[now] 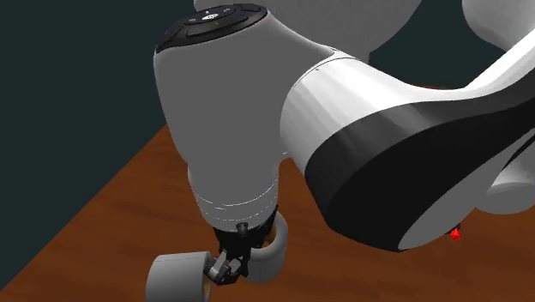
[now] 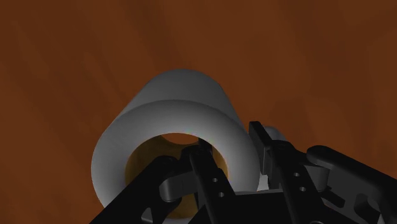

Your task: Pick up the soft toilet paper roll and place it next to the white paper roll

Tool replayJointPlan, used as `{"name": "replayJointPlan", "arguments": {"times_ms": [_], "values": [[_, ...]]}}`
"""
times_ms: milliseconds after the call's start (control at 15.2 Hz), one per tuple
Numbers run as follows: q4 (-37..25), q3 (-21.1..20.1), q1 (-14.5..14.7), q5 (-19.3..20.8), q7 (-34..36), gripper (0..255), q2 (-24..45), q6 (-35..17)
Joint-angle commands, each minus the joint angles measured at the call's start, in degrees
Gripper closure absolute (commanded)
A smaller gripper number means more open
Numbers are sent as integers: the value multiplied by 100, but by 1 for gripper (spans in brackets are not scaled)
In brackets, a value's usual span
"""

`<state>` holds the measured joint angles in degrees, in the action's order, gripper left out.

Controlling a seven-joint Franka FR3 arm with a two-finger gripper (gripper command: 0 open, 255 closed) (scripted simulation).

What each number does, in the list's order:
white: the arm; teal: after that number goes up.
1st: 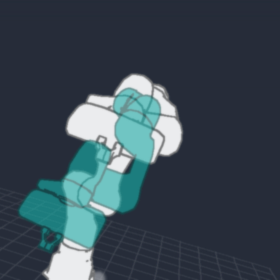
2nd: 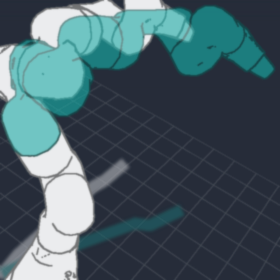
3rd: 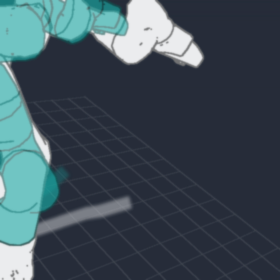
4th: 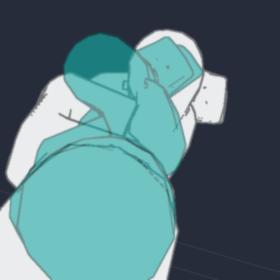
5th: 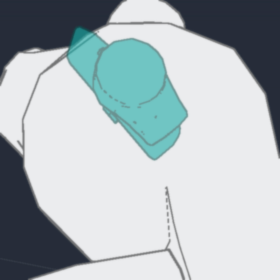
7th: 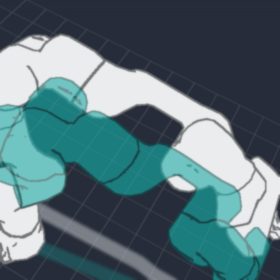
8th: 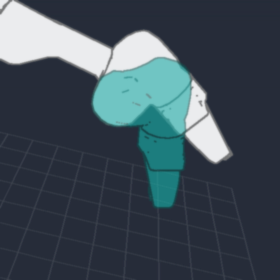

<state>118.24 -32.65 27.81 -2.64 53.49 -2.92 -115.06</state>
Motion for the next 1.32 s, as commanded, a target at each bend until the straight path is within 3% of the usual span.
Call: {"name": "replayJointPlan", "arguments": {"times_ms": [0, 990, 1254], "values": [[82, -9, 3, 36, 24, 255, 64, -143], [725, -38, 45, 422, 295, 255, 669, -1297], [725, -37, 46, 422, 294, 255, 669, -1297]]}}
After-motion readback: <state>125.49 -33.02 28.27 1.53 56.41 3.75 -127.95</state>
